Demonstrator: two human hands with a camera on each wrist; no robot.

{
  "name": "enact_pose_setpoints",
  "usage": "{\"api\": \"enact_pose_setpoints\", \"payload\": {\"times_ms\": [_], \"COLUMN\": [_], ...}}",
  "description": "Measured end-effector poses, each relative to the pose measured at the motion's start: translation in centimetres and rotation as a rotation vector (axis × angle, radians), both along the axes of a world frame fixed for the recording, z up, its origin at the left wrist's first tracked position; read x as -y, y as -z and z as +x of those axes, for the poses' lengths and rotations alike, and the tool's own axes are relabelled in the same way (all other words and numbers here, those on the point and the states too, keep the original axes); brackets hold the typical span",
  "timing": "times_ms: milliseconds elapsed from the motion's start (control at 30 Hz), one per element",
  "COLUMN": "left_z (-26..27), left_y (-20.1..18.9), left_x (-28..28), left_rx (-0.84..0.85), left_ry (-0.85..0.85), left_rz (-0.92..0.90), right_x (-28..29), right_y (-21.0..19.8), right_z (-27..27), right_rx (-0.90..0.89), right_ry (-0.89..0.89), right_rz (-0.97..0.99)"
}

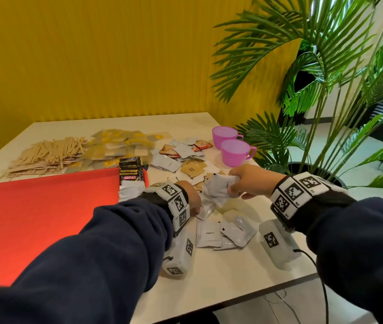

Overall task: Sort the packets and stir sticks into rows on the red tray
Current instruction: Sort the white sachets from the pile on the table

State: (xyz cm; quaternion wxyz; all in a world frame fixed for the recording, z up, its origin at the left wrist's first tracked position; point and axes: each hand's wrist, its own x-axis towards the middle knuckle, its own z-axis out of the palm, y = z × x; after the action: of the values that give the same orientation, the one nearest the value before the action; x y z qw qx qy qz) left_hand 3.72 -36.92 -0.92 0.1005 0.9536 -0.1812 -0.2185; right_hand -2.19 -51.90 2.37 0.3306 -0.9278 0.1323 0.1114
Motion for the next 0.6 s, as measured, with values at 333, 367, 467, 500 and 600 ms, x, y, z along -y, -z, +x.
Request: {"api": "enact_pose_setpoints", "payload": {"times_ms": [333, 367, 467, 500, 600], "left_z": [-0.4, -0.4, -0.5, -0.4, -0.7], "left_y": [-1.7, -1.8, -2.6, -2.6, -3.0], "left_x": [-1.8, -1.9, -2.0, -2.2, -2.4], "left_rx": [-0.125, -0.136, -0.102, -0.088, -0.138], "left_ry": [-0.227, -0.242, -0.317, -0.334, -0.385], "left_rz": [-0.709, -0.762, -0.859, -0.893, -0.979], "right_x": [0.6, 0.3, -0.5, -0.8, -1.8], "right_y": [-1.0, -1.1, -1.4, -1.5, -1.7], "right_z": [-0.6, -0.5, -0.5, -0.5, -0.4], "right_rx": [0.129, 0.144, 0.194, 0.212, 0.250], "right_ry": [0.033, 0.044, 0.069, 0.073, 0.054], "right_rz": [0.349, 0.383, 0.536, 0.595, 0.675]}}
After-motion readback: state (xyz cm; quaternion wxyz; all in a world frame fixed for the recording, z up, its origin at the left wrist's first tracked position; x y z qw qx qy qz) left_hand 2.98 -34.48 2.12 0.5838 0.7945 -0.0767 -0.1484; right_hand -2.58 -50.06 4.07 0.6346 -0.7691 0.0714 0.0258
